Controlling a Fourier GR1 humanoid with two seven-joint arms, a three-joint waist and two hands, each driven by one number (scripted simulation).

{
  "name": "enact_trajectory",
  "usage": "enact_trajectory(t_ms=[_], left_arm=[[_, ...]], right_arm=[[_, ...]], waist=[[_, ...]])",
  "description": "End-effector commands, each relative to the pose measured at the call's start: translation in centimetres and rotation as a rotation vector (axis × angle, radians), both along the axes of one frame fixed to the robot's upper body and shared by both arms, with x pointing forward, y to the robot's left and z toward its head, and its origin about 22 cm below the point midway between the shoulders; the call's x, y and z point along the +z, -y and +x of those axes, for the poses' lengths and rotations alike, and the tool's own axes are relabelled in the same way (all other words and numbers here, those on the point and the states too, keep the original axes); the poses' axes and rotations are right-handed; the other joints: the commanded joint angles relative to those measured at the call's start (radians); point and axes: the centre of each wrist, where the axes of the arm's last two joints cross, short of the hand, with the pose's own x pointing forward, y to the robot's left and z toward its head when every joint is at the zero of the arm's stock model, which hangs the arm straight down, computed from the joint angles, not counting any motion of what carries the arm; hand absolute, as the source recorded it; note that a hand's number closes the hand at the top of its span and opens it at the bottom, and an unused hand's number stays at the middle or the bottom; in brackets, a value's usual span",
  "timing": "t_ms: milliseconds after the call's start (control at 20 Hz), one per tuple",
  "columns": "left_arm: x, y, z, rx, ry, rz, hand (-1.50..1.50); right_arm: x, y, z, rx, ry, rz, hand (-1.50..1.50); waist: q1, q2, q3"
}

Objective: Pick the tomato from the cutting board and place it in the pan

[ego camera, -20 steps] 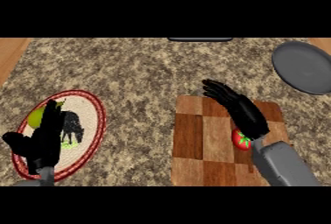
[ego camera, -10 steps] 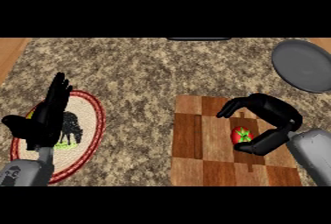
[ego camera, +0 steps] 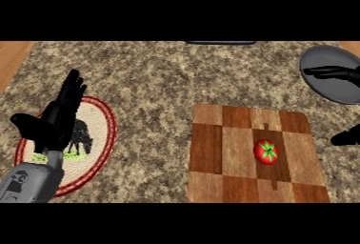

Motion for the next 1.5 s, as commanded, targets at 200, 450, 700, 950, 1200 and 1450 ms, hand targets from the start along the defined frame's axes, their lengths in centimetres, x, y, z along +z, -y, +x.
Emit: enact_trajectory(t_ms=[200, 450, 700, 950, 1200, 1450], left_arm=[[0.1, 1.1, 0.8, -0.005, -0.015, 0.019, 0.0], [1.0, -0.2, 0.8, -0.011, -0.009, 0.0, 0.0], [1.2, -1.0, 1.4, -0.002, -0.019, 0.011, 0.0], [0.2, 0.7, 1.6, 0.014, -0.03, -0.002, 0.0], [0.1, -0.2, 0.1, 0.011, -0.026, -0.002, 0.0], [0.8, 0.1, 0.7, 0.022, -0.025, 0.002, 0.0]], right_arm=[[7.4, 1.0, 1.2, 0.193, 0.067, -0.216, -1.5], [6.4, -0.1, 1.6, 0.225, 0.158, -0.257, -1.5], [5.4, -4.5, 2.1, 0.284, 0.141, -0.245, -1.5], [4.8, -6.1, 0.9, 0.406, 0.053, -0.266, -1.5], [4.5, -5.7, -0.1, 0.385, 0.069, -0.324, -1.5], [1.7, -6.8, -0.7, 0.328, 0.04, -0.402, -1.5]], waist=[[0.016, -0.003, -0.005], [0.006, -0.008, -0.004], [-0.008, -0.012, -0.006], [-0.025, -0.015, -0.006], [-0.017, -0.017, -0.005], [-0.021, -0.015, -0.005]])
